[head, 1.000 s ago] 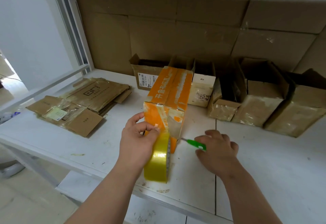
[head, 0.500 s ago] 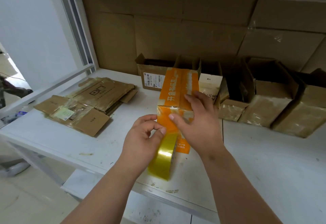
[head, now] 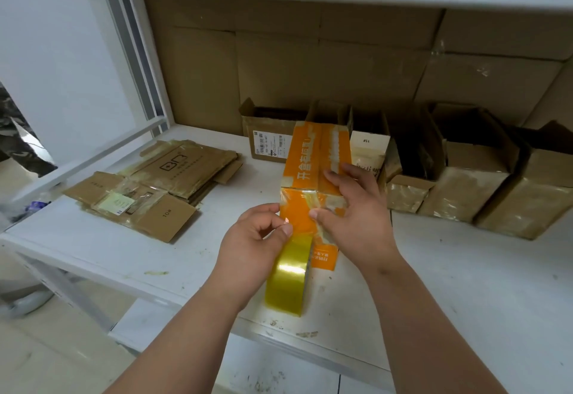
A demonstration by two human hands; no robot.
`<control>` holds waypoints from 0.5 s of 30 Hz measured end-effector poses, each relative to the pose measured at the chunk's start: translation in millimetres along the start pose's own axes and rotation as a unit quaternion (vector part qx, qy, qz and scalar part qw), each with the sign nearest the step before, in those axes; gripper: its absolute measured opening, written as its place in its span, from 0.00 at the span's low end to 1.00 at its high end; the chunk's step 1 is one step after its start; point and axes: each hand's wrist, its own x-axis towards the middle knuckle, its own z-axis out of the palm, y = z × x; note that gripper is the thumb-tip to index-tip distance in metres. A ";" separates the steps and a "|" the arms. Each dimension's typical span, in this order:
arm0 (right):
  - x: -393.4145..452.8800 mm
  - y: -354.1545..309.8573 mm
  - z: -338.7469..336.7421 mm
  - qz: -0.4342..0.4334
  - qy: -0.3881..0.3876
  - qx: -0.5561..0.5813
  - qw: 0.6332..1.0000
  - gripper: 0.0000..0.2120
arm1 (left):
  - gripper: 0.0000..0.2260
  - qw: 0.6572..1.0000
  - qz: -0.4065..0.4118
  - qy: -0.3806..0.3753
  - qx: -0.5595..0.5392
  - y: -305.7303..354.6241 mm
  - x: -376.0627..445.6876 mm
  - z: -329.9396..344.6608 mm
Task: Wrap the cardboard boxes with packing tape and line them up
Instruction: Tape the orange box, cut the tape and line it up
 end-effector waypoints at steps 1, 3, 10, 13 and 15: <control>-0.5 1.2 -3.3 -0.006 -0.028 0.001 1.000 0.34 | 0.08 1.000 0.002 0.003 0.002 0.5 -1.6 -0.6; -1.1 3.0 -9.7 -0.017 -0.089 0.018 0.996 0.36 | 0.07 1.000 0.009 0.024 0.015 2.6 -5.9 -1.6; -38.8 -4.1 -14.1 0.015 0.119 0.203 0.972 0.13 | 0.06 0.992 0.033 0.124 -0.006 25.1 -14.6 -7.1; -60.2 -14.5 -8.6 -0.054 0.049 0.174 0.982 0.06 | 0.05 0.982 0.034 0.173 -0.061 38.4 -16.3 -5.4; -71.3 -20.3 -2.9 -0.109 -0.054 0.101 0.987 0.16 | 0.04 0.974 0.025 0.197 -0.113 44.0 -17.6 -2.7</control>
